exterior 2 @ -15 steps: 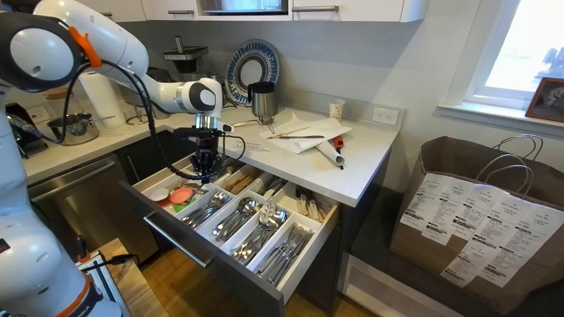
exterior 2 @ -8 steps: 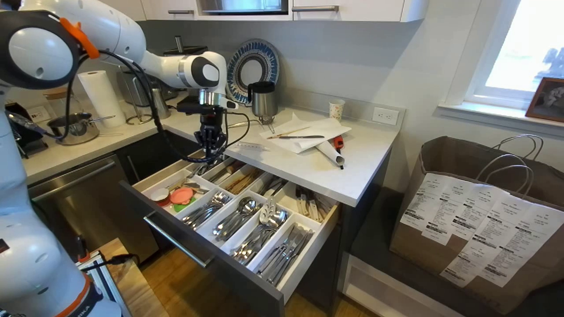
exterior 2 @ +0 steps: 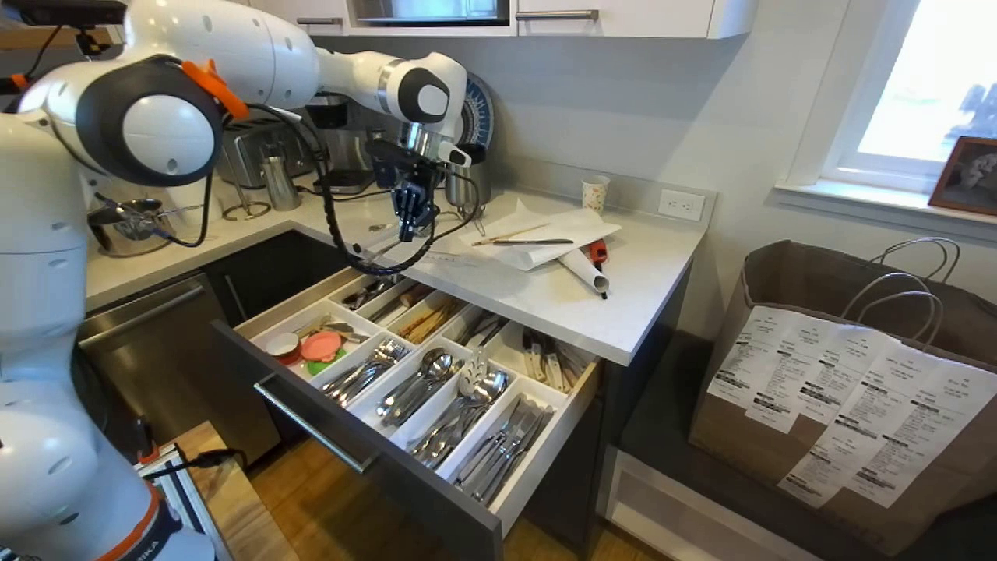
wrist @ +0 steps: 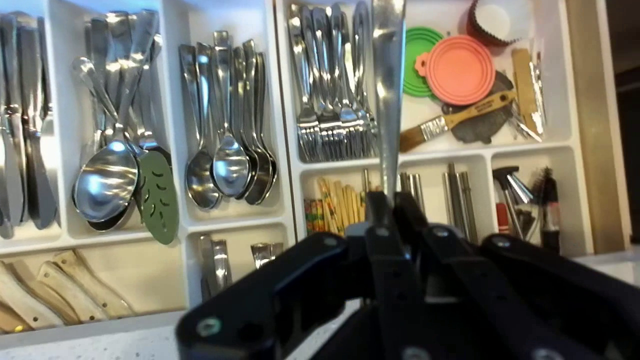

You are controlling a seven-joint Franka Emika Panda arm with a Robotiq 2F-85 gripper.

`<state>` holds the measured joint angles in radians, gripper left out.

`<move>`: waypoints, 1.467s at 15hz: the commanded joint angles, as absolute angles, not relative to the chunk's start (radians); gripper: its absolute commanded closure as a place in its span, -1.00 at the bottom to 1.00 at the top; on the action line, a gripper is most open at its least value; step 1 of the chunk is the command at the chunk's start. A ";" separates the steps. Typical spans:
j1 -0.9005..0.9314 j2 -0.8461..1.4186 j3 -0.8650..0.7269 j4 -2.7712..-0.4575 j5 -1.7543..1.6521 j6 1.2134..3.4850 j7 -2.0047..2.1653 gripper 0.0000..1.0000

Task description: Remove a folk from the drawer

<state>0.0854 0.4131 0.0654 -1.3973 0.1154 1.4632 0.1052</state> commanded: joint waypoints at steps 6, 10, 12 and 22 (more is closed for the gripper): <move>0.046 0.611 0.044 -1.153 0.268 1.483 0.247 0.84; 0.046 0.633 0.045 -1.120 0.273 1.483 0.259 0.84; 0.040 0.673 0.043 -1.074 0.332 1.551 0.356 0.96; -0.002 0.934 0.051 -0.785 0.449 1.833 0.705 0.96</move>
